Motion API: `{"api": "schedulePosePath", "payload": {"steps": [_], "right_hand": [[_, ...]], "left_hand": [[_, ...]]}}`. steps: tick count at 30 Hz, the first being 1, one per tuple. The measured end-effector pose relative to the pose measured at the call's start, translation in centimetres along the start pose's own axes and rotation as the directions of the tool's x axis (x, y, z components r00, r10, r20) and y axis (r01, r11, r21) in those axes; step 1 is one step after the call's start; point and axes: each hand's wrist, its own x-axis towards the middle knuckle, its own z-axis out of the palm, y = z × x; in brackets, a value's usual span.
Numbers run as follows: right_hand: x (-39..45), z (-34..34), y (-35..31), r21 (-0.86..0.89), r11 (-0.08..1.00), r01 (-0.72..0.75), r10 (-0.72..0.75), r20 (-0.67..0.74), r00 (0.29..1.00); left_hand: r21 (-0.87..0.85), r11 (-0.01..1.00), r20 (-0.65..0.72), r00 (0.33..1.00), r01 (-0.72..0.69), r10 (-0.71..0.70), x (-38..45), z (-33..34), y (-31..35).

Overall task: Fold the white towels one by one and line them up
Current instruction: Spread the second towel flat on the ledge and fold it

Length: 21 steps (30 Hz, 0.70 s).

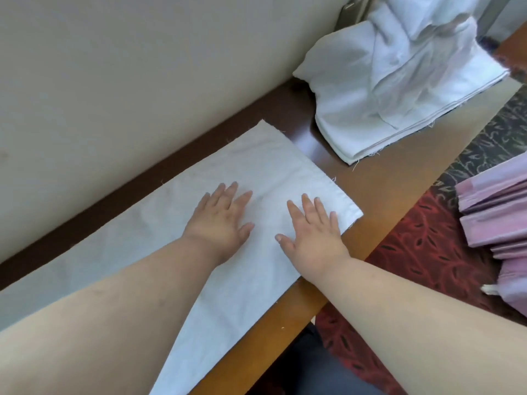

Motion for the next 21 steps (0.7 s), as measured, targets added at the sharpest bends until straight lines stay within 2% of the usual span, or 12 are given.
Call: {"api": "schedulePosePath", "payload": {"steps": [2,3,5,6,8,10,13,19,21], "right_hand": [[0.6,0.1,3.5,-0.087,0.996,0.012,-0.006,0.075,0.997],[0.6,0.2,4.7,-0.102,0.994,0.037,-0.029,0.082,0.996],[0.3,0.1,5.7,-0.038,0.997,0.067,-0.067,0.021,0.998],[0.5,-0.2,5.7,0.040,0.997,0.066,-0.064,-0.039,0.997],[1.9,-1.0,5.3,0.160,0.986,0.055,-0.032,-0.142,0.989],[3.7,-1.4,5.2,0.151,0.988,0.017,0.004,-0.135,0.991],[5.6,-0.9,6.4,-0.028,1.000,-0.005,0.004,-0.067,0.998],[5.7,-0.9,7.4,-0.076,0.997,0.008,-0.013,-0.068,0.998],[5.4,-1.5,7.8,-0.053,0.998,-0.027,0.019,-0.146,0.989]], "left_hand": [[0.099,0.995,0.103,0.994,0.023,-0.034,1.6,0.6,0.0],[0.121,0.992,0.068,0.997,0.038,-0.047,2.0,0.7,-0.2],[0.066,0.997,-0.144,0.989,0.027,-0.018,2.7,-0.4,0.1],[0.004,1.000,-0.242,0.970,-0.023,0.023,3.9,-1.1,0.6],[-0.084,0.987,-0.341,0.935,-0.135,0.099,7.6,-2.4,2.0],[-0.077,0.987,-0.268,0.956,-0.142,0.116,12.1,-3.5,3.2],[0.086,0.996,-0.038,0.999,-0.031,0.035,16.5,-2.9,3.5],[0.160,0.986,-0.009,0.999,-0.043,0.045,16.8,-2.6,2.9],[0.099,0.993,-0.127,0.989,-0.065,0.077,17.3,-3.4,2.9]]}}
